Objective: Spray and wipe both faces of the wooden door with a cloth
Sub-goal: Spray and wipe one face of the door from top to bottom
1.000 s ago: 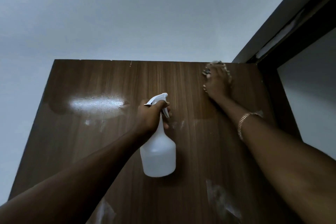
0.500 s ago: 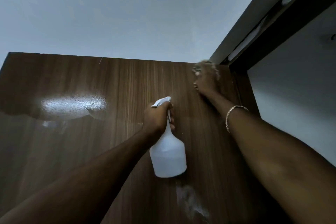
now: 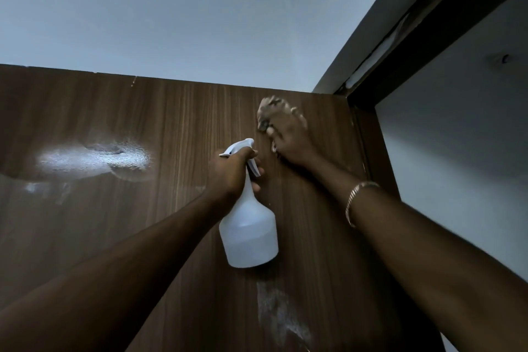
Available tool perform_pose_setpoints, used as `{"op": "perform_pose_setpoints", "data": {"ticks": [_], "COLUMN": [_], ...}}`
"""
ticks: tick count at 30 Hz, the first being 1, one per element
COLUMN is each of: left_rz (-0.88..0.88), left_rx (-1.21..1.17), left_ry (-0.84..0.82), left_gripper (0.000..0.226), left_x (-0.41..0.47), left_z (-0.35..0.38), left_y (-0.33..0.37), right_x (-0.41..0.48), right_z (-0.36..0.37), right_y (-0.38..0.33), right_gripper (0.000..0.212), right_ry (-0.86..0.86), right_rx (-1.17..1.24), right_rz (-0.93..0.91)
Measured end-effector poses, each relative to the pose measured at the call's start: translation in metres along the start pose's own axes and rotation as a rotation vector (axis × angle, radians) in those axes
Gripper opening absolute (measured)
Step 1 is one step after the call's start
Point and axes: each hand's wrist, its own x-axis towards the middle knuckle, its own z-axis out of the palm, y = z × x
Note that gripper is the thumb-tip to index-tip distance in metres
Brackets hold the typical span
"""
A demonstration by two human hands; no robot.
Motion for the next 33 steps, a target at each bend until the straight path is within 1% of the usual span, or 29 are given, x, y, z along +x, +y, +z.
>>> {"op": "perform_pose_setpoints", "data": {"ticks": [1, 2, 3, 4, 6, 8, 9, 11, 12, 15, 16, 17, 18, 20, 21, 24, 27, 29, 31, 32, 33], "left_rz": [-0.005, -0.004, -0.001, 0.0, -0.011, -0.013, -0.017, -0.024, -0.027, -0.052, -0.059, -0.063, -0.065, -0.08, -0.1, -0.144, -0.135, -0.109, -0.085, -0.074, -0.07], "left_rx": [0.012, 0.021, 0.021, 0.019, 0.024, 0.037, 0.041, 0.041, 0.042, 0.037, 0.034, 0.037, 0.042, 0.044, 0.05, 0.066, 0.111, 0.171, 0.175, 0.169, 0.159], "left_ry": [-0.006, -0.025, -0.049, -0.068, -0.085, -0.092, -0.091, -0.085, -0.086, -0.099, -0.103, -0.107, -0.106, -0.093, -0.085, -0.063, 0.0, 0.059, 0.094, 0.099, 0.106], "left_gripper": [0.021, 0.022, 0.022, 0.022, 0.023, 0.023, 0.022, 0.022, 0.022, 0.024, 0.024, 0.024, 0.024, 0.023, 0.023, 0.023, 0.025, 0.026, 0.027, 0.027, 0.026], "left_x": [-0.002, -0.003, -0.005, -0.006, -0.008, -0.008, -0.008, -0.008, -0.007, -0.011, -0.015, -0.02, -0.026, -0.042, -0.051, -0.087, -0.12, -0.133, -0.136, -0.134, -0.131], "left_z": [0.0, -0.001, -0.003, -0.005, -0.007, -0.007, -0.006, -0.004, -0.003, -0.001, -0.002, -0.002, -0.003, -0.002, -0.001, 0.003, 0.011, 0.013, 0.012, 0.011, 0.009], "left_y": [0.0, -0.001, -0.002, -0.003, -0.008, -0.01, -0.011, -0.01, -0.01, -0.01, -0.011, -0.013, -0.017, -0.026, -0.032, -0.057, -0.081, -0.089, -0.088, -0.085, -0.083], "right_x": [-0.03, -0.062, -0.093, -0.112, -0.119, -0.085, -0.065, -0.045, -0.051, -0.134, -0.166, -0.188, -0.199, -0.195, -0.189, -0.179, -0.182, -0.175, -0.161, -0.155, -0.152], "right_z": [-0.001, -0.003, -0.006, -0.012, -0.024, -0.026, -0.024, -0.014, -0.011, -0.007, -0.011, -0.016, -0.023, -0.026, -0.027, -0.022, -0.02, -0.018, -0.008, -0.001, 0.006], "right_y": [0.001, 0.01, 0.025, 0.044, 0.079, 0.094, 0.091, 0.069, 0.056, 0.044, 0.049, 0.061, 0.072, 0.087, 0.086, 0.077, 0.082, 0.077, 0.059, 0.043, 0.024], "right_gripper": [0.046, 0.046, 0.044, 0.041, 0.042, 0.047, 0.048, 0.049, 0.048, 0.048, 0.047, 0.046, 0.045, 0.047, 0.047, 0.047, 0.047, 0.047, 0.047, 0.048, 0.05], "right_ry": [-0.049, -0.057, -0.023, 0.048, 0.172, 0.222, 0.216, 0.198, 0.158, -0.033, -0.041, -0.011, 0.031, 0.094, 0.111, 0.123, 0.142, 0.178, 0.201, 0.192, 0.164], "right_rx": [-0.013, -0.016, -0.019, -0.006, 0.004, -0.006, -0.013, -0.022, -0.014, -0.011, -0.035, -0.048, -0.036, -0.006, 0.002, -0.01, -0.004, -0.017, -0.027, -0.038, -0.05], "right_rz": [-0.111, -0.171, -0.167, -0.112, 0.107, 0.293, 0.335, 0.305, 0.241, 0.0, -0.032, -0.016, 0.054, 0.211, 0.237, 0.248, 0.255, 0.297, 0.353, 0.346, 0.292]}}
